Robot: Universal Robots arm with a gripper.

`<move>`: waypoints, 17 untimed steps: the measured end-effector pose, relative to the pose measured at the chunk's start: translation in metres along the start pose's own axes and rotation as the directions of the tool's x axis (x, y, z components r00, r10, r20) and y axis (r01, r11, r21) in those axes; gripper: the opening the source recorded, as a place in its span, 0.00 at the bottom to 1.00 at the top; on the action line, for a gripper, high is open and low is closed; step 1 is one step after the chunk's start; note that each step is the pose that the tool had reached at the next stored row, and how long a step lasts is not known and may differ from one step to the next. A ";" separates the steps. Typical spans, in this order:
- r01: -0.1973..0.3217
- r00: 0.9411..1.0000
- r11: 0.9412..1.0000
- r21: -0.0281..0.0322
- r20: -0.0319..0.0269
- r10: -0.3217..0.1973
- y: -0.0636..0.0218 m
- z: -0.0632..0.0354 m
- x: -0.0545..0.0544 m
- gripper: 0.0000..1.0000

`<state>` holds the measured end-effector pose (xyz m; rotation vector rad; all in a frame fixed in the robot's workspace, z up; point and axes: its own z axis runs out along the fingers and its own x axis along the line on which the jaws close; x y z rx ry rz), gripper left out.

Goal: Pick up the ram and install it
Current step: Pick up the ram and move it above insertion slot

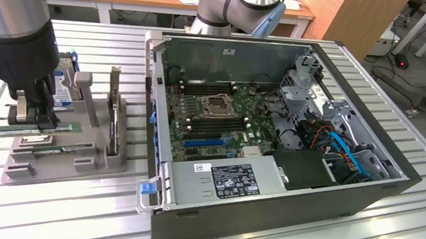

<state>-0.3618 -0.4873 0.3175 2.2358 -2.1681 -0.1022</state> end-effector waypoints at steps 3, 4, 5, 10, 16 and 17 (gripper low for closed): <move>0.000 1.000 1.000 0.000 0.000 0.000 0.0003 -0.0057 0.000 0.11; 0.000 1.000 1.000 0.000 0.000 0.000 0.0004 -0.0075 0.000 0.11; 0.000 1.000 1.000 0.000 0.000 0.000 0.0005 -0.0092 0.000 0.11; 0.000 1.000 1.000 0.000 0.000 0.000 0.0009 -0.0181 -0.001 0.11; 0.000 1.000 1.000 0.000 0.000 0.000 0.0014 -0.0280 -0.001 0.11; 0.000 1.000 1.000 0.000 0.000 0.000 0.0015 -0.0296 -0.001 0.11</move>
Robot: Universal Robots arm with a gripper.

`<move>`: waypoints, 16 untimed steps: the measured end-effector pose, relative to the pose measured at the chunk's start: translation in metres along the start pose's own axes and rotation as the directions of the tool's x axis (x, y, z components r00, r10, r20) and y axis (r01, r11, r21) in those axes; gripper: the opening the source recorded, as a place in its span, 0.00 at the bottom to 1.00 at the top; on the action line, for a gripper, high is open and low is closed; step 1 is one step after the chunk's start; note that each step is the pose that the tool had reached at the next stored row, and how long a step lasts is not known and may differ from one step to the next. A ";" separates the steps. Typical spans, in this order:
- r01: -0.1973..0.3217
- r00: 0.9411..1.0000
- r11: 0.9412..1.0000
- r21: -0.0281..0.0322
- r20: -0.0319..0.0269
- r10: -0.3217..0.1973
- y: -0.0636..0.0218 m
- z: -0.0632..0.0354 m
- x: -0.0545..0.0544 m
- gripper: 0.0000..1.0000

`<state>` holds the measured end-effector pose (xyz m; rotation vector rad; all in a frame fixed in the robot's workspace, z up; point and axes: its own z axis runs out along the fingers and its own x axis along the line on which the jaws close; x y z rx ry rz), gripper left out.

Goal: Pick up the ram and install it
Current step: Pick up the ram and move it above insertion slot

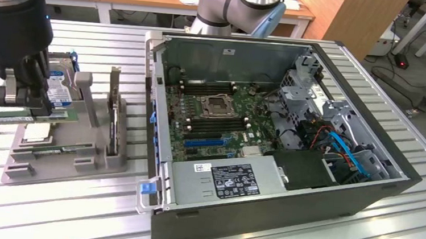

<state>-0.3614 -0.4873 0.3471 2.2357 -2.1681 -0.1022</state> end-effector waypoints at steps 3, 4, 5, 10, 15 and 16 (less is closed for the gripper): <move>0.000 1.000 1.000 0.000 0.000 0.000 0.0002 -0.0044 0.000 0.11; 0.000 1.000 1.000 0.000 0.000 0.000 0.0002 -0.0057 0.000 0.11; 0.000 1.000 1.000 0.000 0.000 0.000 0.0003 -0.0073 0.000 0.11; 0.000 1.000 1.000 0.000 0.000 0.000 0.0005 -0.0147 0.000 0.11; 0.000 1.000 1.000 0.000 0.000 0.000 0.0007 -0.0235 -0.001 0.11; 0.000 1.000 1.000 0.000 0.000 0.000 0.0008 -0.0251 -0.001 0.11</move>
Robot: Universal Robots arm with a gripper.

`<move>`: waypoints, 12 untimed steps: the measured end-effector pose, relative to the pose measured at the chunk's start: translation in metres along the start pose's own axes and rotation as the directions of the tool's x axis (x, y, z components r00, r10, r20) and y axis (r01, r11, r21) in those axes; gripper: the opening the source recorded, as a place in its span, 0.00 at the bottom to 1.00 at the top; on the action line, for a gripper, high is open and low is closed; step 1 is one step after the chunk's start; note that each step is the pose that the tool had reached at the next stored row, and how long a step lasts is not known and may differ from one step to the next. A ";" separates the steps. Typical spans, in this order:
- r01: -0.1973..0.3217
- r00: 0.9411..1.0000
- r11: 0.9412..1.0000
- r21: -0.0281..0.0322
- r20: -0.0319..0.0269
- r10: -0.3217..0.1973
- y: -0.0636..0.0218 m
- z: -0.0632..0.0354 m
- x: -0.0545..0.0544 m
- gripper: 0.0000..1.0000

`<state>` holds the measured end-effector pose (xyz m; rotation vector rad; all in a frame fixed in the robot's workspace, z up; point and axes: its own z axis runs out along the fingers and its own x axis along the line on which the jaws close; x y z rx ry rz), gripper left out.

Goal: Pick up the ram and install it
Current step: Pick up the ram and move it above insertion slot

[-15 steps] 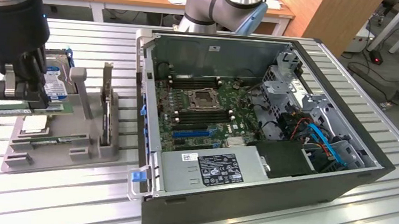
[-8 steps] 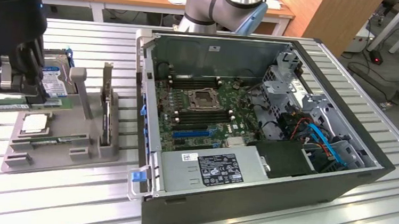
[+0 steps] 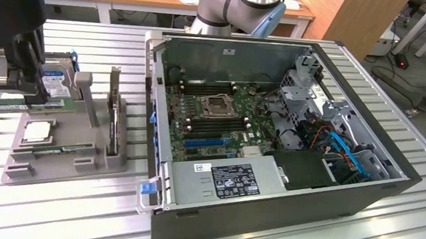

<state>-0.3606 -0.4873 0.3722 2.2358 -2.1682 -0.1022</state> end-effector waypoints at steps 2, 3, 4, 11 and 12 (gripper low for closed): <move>0.000 1.000 1.000 0.000 0.000 0.000 0.0002 -0.0036 0.000 0.11; 0.000 1.000 1.000 0.000 0.000 0.000 0.0002 -0.0054 0.000 0.11; 0.000 1.000 1.000 0.000 0.000 0.000 0.0003 -0.0067 0.000 0.11; 0.000 1.000 1.000 0.000 0.000 0.000 0.0009 -0.0194 -0.001 0.11; 0.000 1.000 1.000 0.000 0.000 0.000 0.0010 -0.0231 -0.001 0.11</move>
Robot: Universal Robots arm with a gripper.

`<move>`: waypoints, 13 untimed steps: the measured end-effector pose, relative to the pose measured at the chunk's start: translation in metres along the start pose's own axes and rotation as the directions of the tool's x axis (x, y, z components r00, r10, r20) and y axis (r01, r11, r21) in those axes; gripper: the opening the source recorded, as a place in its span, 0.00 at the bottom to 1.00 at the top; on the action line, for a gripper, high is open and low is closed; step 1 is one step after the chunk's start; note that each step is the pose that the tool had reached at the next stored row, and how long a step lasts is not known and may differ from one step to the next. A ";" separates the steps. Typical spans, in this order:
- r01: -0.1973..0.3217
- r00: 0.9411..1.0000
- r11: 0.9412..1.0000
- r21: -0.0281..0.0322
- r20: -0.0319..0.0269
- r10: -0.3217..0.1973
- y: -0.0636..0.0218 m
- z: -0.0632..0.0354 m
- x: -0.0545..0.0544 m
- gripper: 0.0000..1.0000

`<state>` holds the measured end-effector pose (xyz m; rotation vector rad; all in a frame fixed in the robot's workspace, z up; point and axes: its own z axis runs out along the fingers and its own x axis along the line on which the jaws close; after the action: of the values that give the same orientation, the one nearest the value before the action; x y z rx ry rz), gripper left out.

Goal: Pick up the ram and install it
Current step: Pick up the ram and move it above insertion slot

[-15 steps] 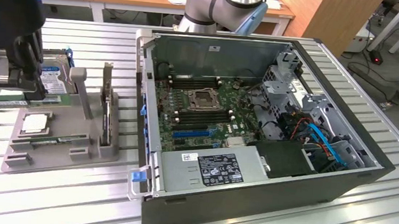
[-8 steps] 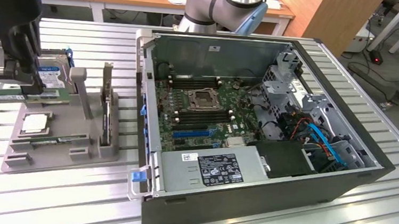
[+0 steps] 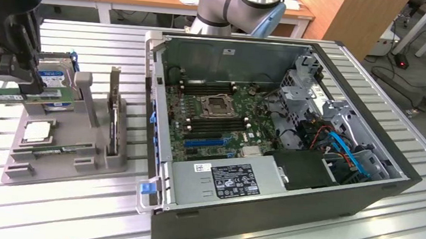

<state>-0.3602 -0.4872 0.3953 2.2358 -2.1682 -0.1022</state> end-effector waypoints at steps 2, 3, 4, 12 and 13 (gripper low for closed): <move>0.000 1.000 1.000 0.000 0.000 0.000 0.0007 -0.0114 0.000 0.11; 0.000 1.000 1.000 0.000 0.000 0.000 0.0009 -0.0150 0.000 0.11; 0.000 1.000 1.000 0.000 0.000 0.000 0.0009 -0.0156 0.000 0.11; 0.000 1.000 1.000 0.000 0.000 0.000 -0.0003 -0.0159 0.000 0.11; 0.000 1.000 1.000 0.000 0.000 0.000 -0.0012 -0.0159 0.000 0.11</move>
<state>-0.3580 -0.4873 0.4111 2.2358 -2.1680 -0.1022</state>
